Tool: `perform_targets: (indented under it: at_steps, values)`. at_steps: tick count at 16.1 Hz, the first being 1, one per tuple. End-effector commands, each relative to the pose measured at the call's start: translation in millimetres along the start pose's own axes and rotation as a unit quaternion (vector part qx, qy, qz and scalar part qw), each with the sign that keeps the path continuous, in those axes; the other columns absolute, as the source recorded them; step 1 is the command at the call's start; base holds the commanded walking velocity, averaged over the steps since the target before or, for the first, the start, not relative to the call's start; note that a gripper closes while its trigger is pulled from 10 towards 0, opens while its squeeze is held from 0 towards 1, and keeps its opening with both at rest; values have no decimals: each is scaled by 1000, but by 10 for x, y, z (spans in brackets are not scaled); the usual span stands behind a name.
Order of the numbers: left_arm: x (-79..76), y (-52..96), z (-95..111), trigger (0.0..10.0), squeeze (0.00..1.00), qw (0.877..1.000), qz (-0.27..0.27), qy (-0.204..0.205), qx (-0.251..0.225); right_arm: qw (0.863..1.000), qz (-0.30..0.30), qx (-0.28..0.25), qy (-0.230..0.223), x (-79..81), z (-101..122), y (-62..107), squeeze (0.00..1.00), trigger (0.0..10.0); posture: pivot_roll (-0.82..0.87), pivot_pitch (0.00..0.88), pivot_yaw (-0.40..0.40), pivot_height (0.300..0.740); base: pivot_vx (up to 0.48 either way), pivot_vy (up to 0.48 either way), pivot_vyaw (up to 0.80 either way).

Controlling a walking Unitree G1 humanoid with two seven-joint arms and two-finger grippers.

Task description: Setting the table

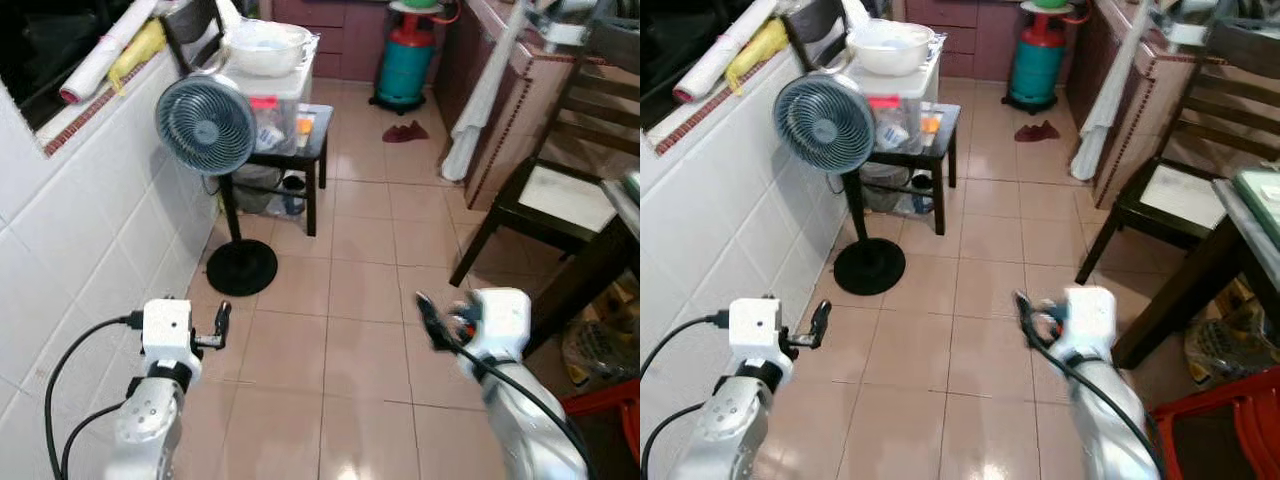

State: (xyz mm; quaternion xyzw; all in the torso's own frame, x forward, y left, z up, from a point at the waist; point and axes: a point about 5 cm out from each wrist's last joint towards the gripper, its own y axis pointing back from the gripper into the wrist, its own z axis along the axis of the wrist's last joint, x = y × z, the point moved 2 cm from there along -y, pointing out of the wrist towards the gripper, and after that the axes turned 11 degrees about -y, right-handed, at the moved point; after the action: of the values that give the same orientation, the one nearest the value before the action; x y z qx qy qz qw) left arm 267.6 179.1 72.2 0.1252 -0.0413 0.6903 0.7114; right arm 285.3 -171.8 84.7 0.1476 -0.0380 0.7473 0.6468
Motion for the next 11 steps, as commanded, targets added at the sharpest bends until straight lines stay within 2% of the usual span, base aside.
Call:
perform_targets:
  at_steps: [1,2,3,5,8,11]
  values:
    - [17,-27,56,10000,0,1000,14,15,3,1000,-2,10,-11,5,-53,-9,0,10000,-75,66,10,740,0,0,-800]
    - [7,-39,118,10000,0,999,22,28,-2,1000,6,6,-1,42,-43,-27,0,10000,-72,62,9,740,0,0,-800]
    - [-57,-35,138,10000,0,1000,5,11,-13,1000,0,3,-16,42,-37,-36,0,10000,-65,58,4,740,0,0,-800]
    - [-69,-8,118,10000,0,999,13,37,-6,1000,-2,3,-26,70,-33,-32,0,10000,-76,61,4,740,0,0,-441]
    - [-31,-75,151,10000,0,999,29,37,-6,999,6,-11,-39,149,41,-64,0,10000,-88,72,-6,740,0,0,0]
    - [14,-125,249,10000,0,997,31,68,-30,999,13,-5,-48,214,47,-43,0,10000,-91,84,-5,740,0,0,0]
